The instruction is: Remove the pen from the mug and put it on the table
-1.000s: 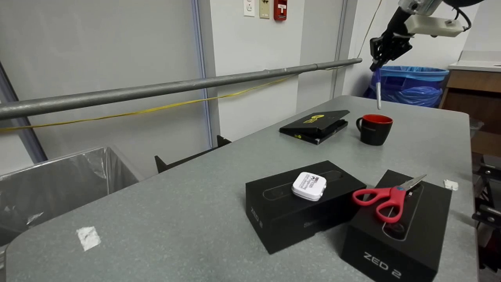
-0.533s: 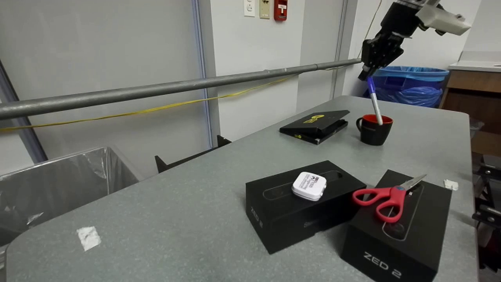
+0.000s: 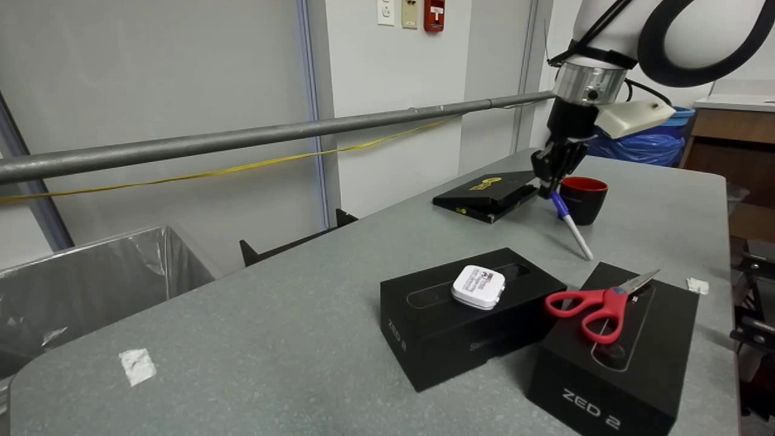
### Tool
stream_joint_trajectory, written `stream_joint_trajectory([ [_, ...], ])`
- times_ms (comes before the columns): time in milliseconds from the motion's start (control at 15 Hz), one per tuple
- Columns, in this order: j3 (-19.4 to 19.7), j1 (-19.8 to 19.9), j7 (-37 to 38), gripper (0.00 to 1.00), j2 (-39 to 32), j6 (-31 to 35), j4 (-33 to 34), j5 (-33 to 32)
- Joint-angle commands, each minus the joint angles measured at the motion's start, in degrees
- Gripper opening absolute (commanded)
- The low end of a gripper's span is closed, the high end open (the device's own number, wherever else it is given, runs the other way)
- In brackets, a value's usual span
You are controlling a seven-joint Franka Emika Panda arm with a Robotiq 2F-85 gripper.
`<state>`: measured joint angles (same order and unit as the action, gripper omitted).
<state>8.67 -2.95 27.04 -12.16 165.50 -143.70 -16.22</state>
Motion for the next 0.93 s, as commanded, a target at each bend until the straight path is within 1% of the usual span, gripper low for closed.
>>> stream_joint_trajectory([
  [0,5.3,-4.6,4.1,0.02,-6.1,-0.9,5.9,-3.5],
  [133,7.5,-6.5,4.3,0.02,-8.4,-1.0,7.9,-3.0],
  [267,8.6,-7.7,3.5,0.02,-10.3,-1.8,9.5,-1.9],
  [600,12.1,-11.8,3.5,0.02,-13.9,-2.8,11.6,-2.6],
  [667,12.1,-12.0,2.5,0.34,-13.3,-2.7,11.0,-2.2],
  [733,12.1,-12.1,2.0,0.35,-12.9,-2.6,10.6,-1.8],
  [800,12.2,-12.2,1.6,0.40,-11.8,-2.0,9.7,-1.7],
  [867,11.7,-11.8,1.0,0.48,-11.0,-2.1,9.3,-1.3],
])
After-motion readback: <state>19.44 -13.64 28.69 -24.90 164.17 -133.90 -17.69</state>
